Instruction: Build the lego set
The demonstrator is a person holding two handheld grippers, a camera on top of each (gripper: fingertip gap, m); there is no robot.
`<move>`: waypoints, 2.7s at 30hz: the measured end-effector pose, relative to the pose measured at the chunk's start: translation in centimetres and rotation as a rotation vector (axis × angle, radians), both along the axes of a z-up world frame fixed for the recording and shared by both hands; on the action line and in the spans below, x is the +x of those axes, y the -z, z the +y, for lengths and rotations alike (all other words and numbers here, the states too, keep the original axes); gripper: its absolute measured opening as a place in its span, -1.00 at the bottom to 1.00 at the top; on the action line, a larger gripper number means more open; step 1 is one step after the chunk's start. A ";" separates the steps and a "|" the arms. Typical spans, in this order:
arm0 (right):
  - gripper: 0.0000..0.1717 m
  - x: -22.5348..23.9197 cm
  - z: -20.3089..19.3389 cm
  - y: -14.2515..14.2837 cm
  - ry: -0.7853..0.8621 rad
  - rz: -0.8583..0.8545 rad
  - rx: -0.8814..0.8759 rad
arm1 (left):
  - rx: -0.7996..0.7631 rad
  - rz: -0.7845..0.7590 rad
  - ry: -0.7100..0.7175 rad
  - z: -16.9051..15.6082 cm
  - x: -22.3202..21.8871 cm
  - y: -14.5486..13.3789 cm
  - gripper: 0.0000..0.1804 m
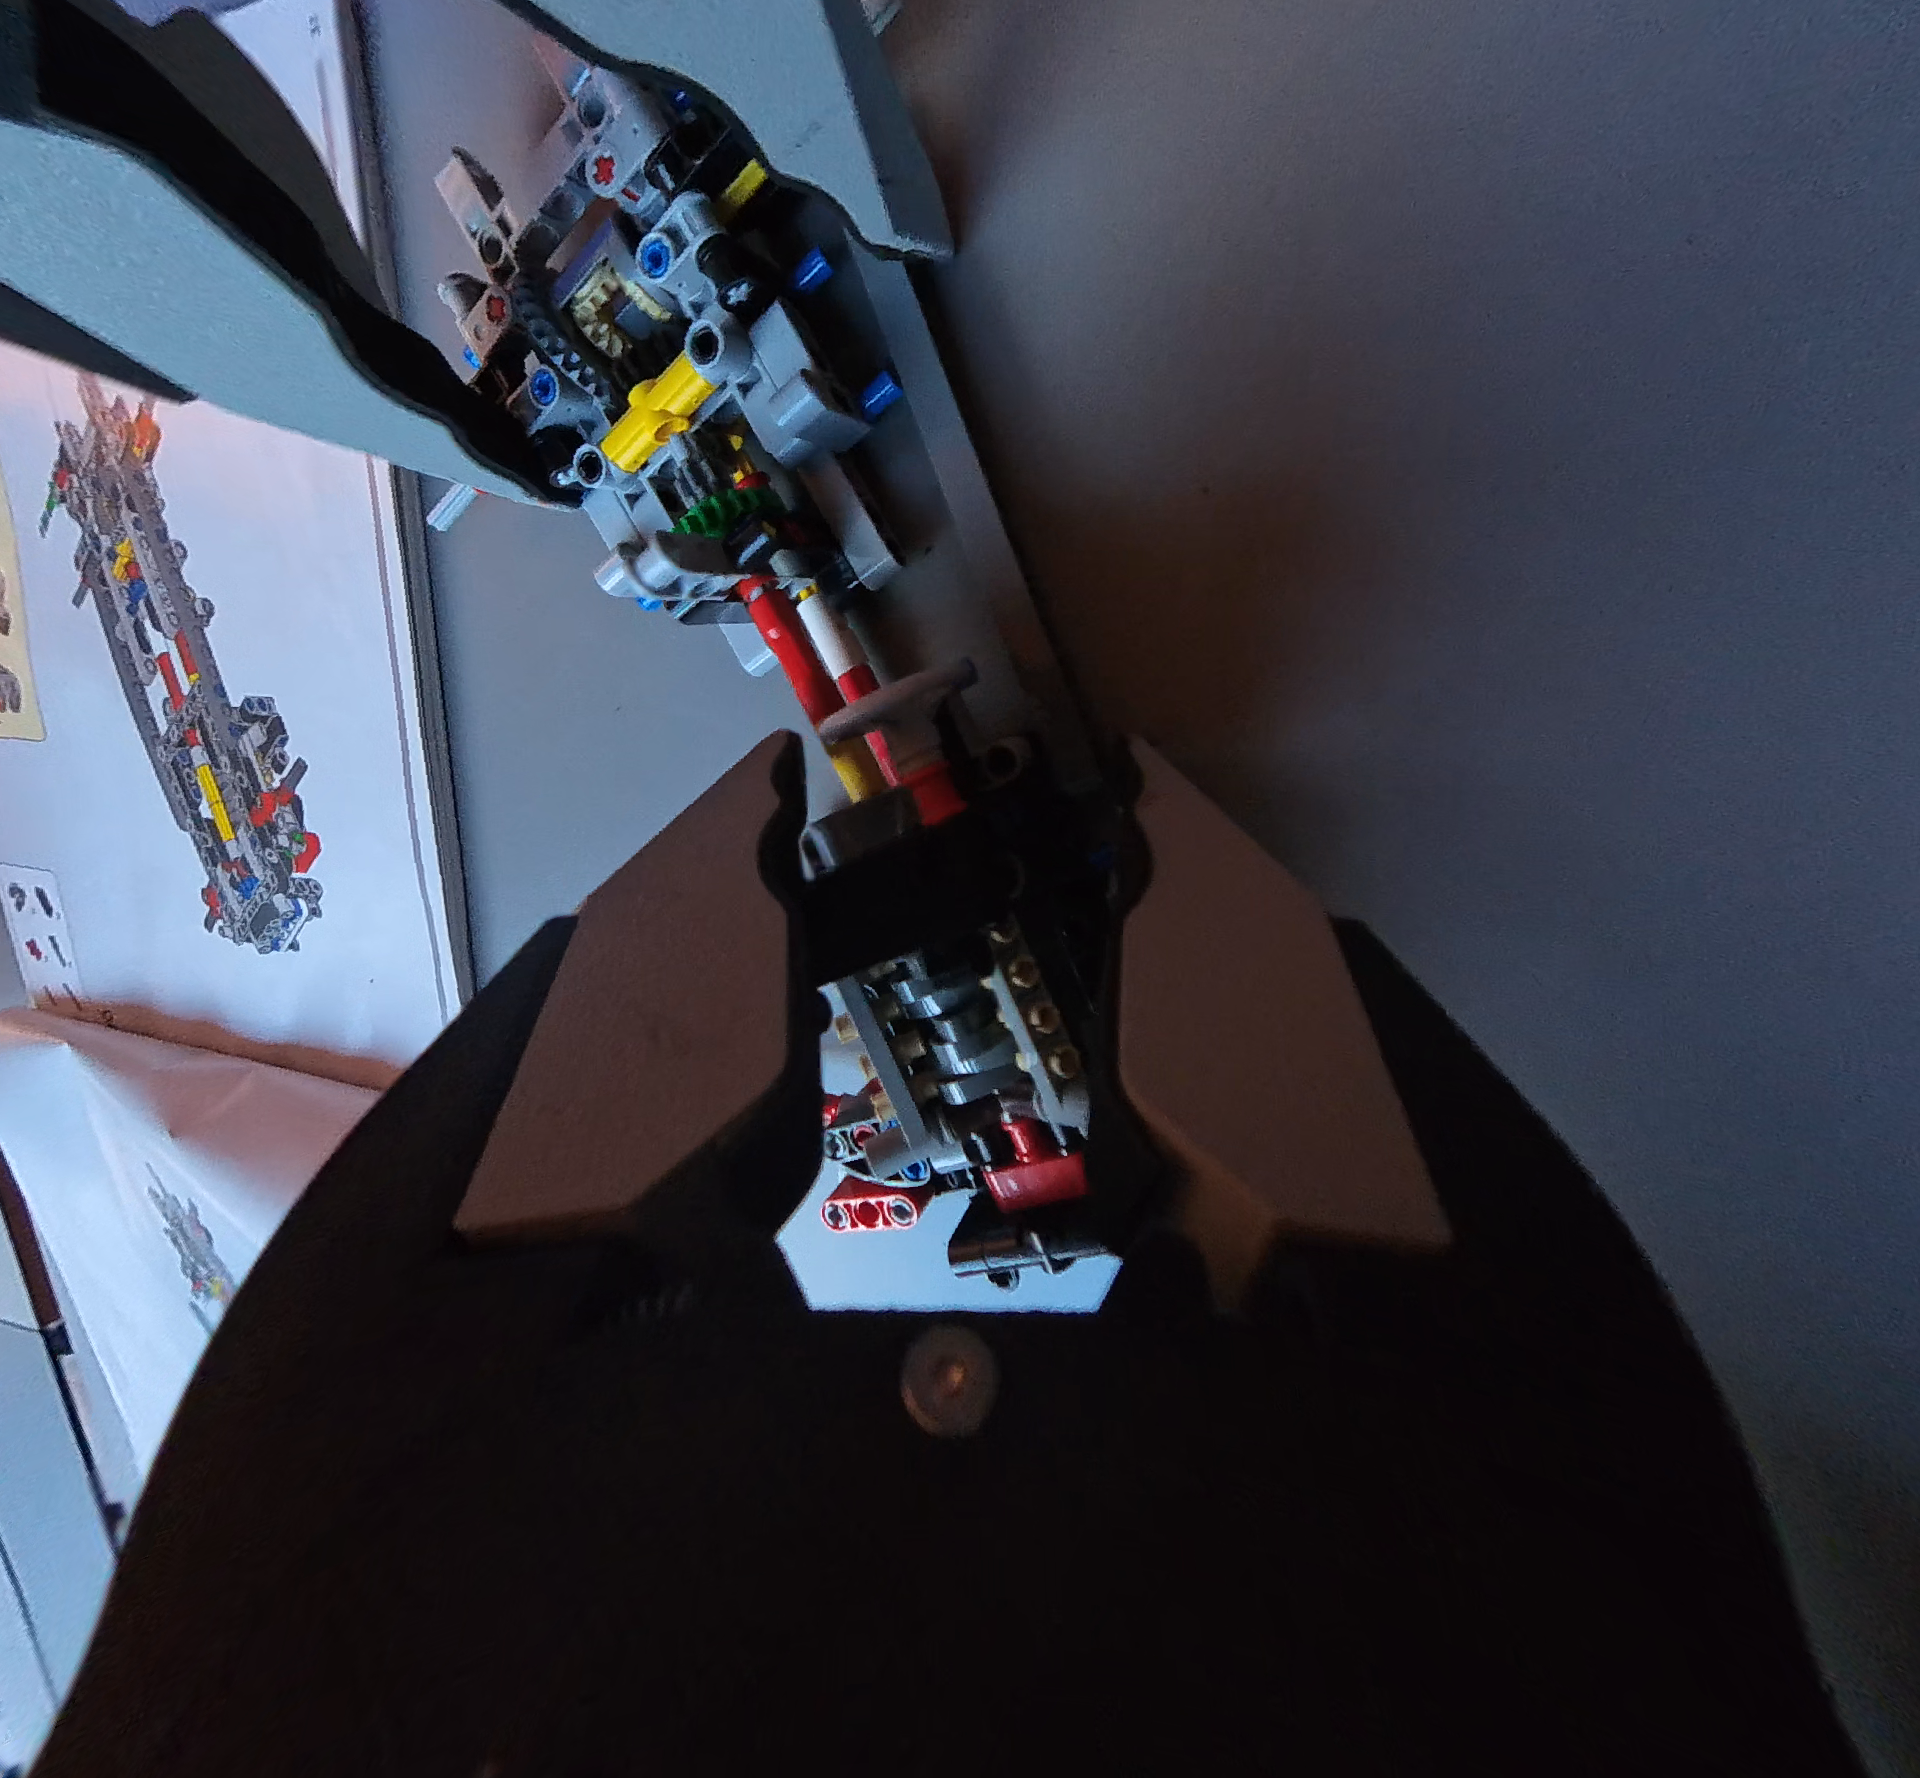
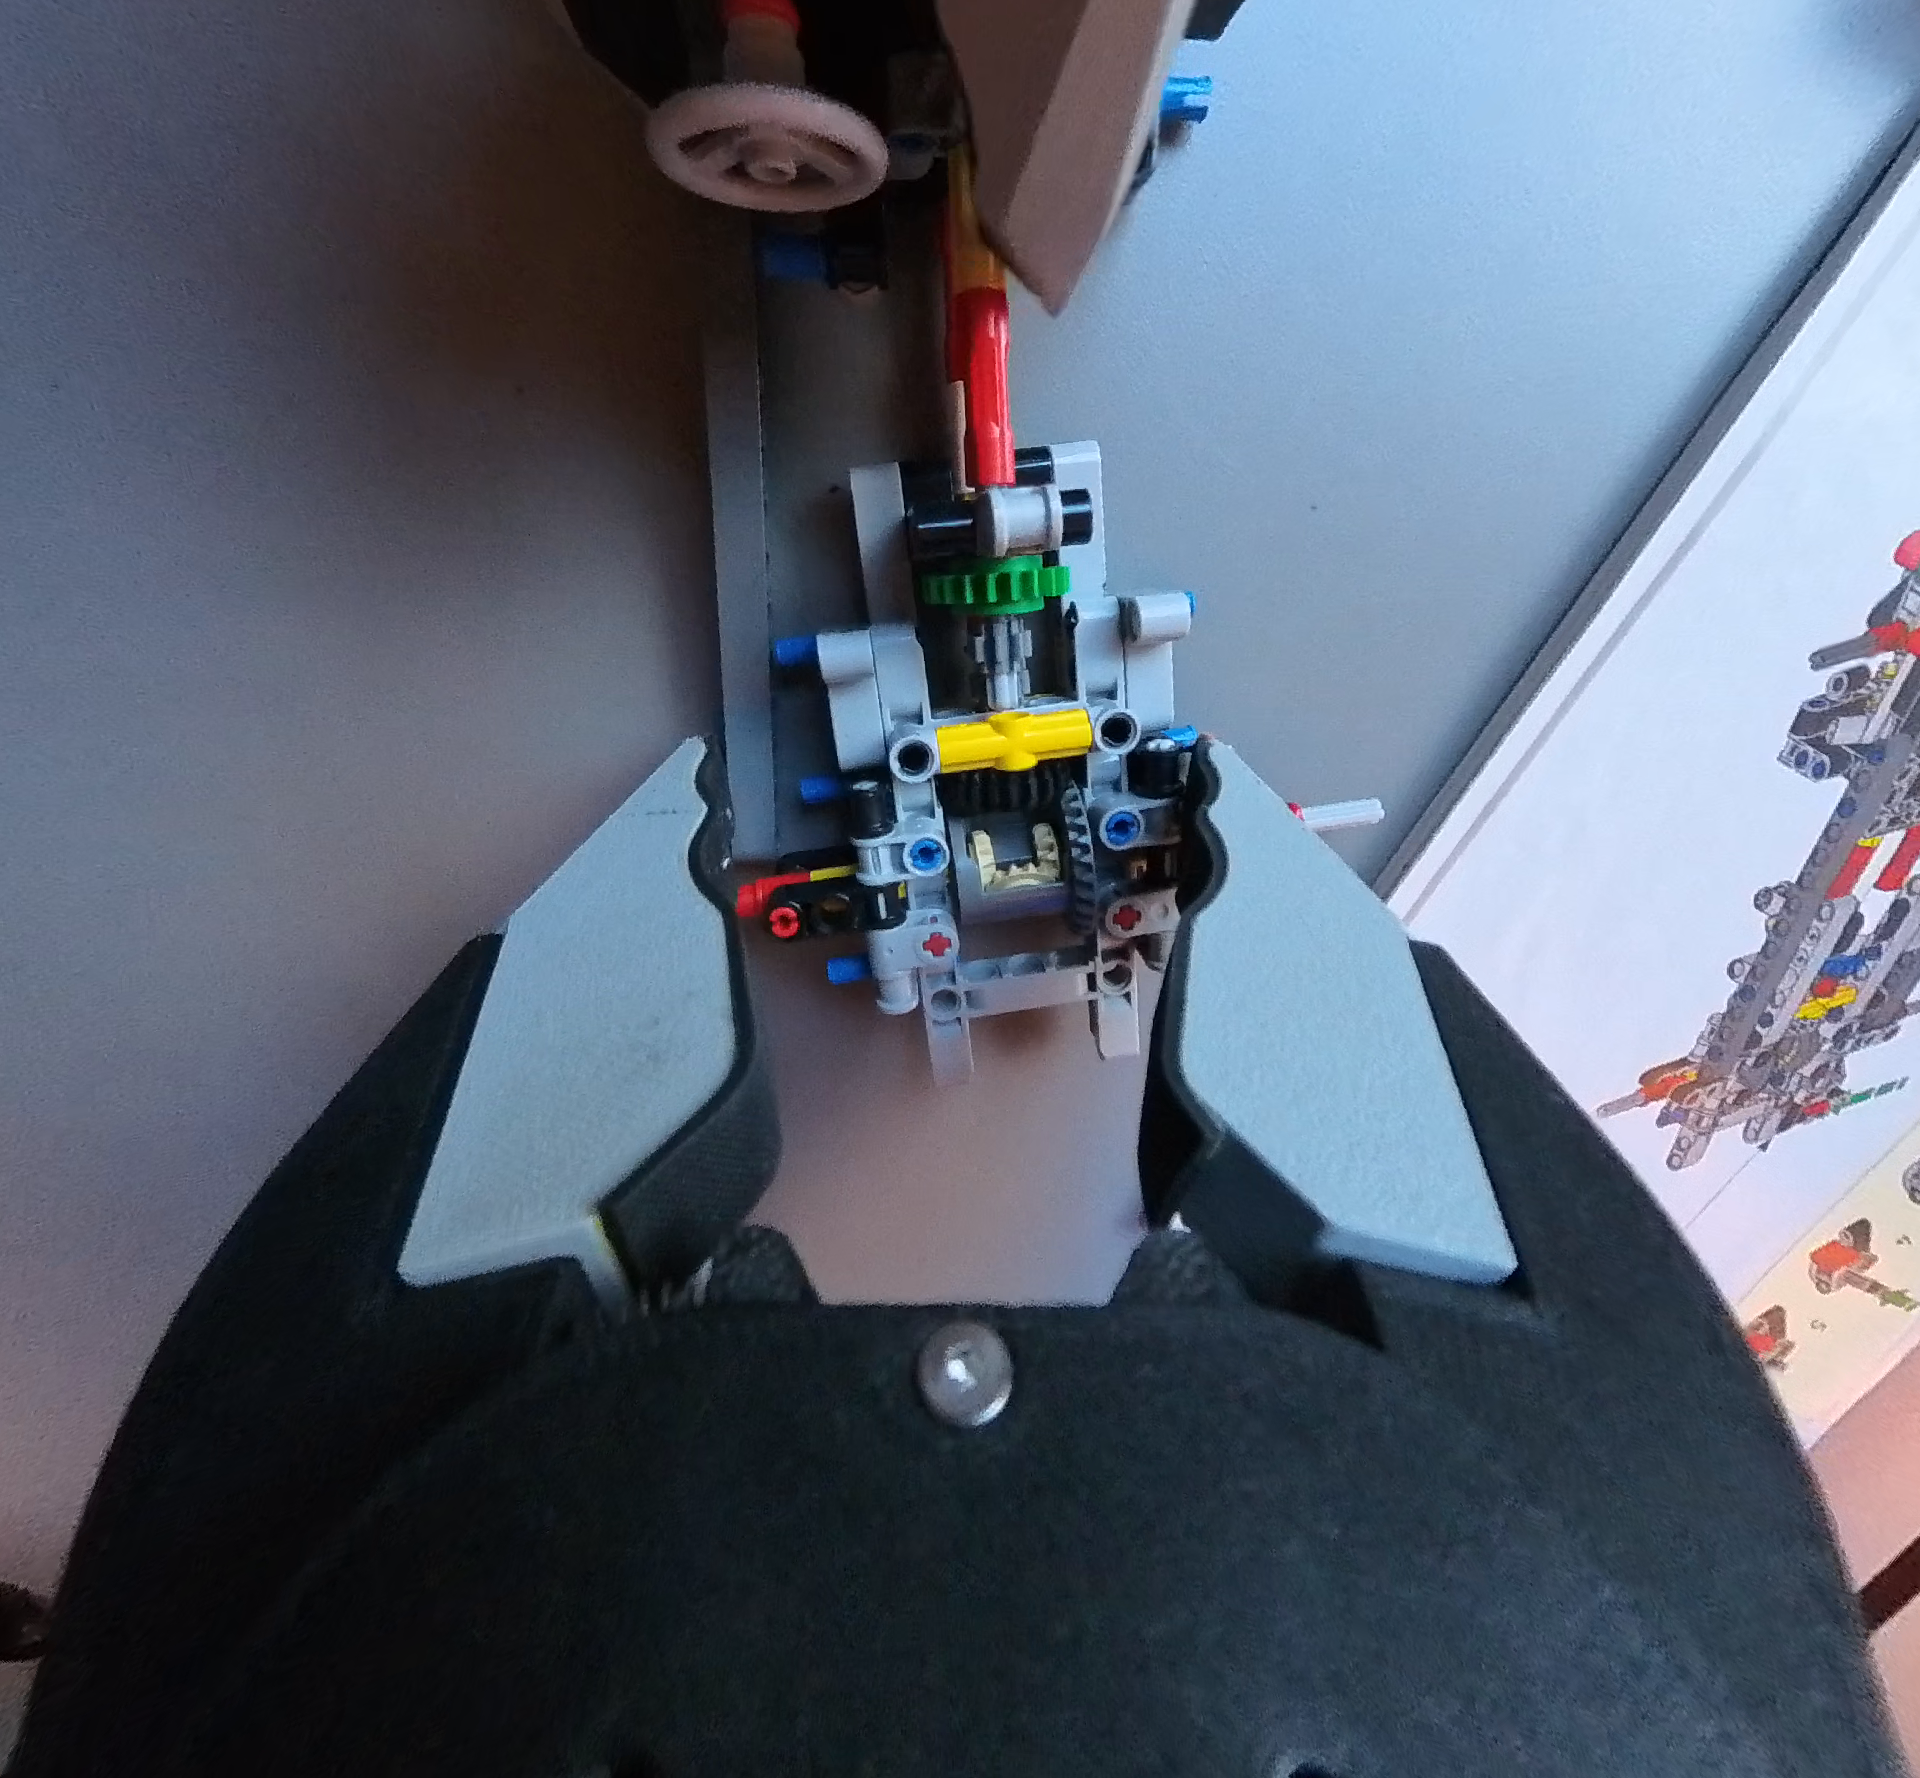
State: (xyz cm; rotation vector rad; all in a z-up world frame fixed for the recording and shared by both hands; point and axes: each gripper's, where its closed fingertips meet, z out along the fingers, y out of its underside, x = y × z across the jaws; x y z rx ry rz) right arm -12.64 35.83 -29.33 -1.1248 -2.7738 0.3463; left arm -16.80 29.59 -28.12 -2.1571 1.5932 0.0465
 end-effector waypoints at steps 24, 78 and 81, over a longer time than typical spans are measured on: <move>-0.02 3.3 -2.7 -0.3 0.160 0.122 -0.030 | 0.011 0.002 0.005 -0.9 1.2 -0.1 -0.35; -0.33 5.5 0.0 -1.0 0.102 0.282 -0.175 | 0.046 0.065 -0.336 -1.5 4.6 0.3 -0.68; -0.33 5.4 -0.5 -0.8 0.108 0.268 -0.216 | 0.041 0.044 -0.325 -1.6 4.6 0.4 -0.73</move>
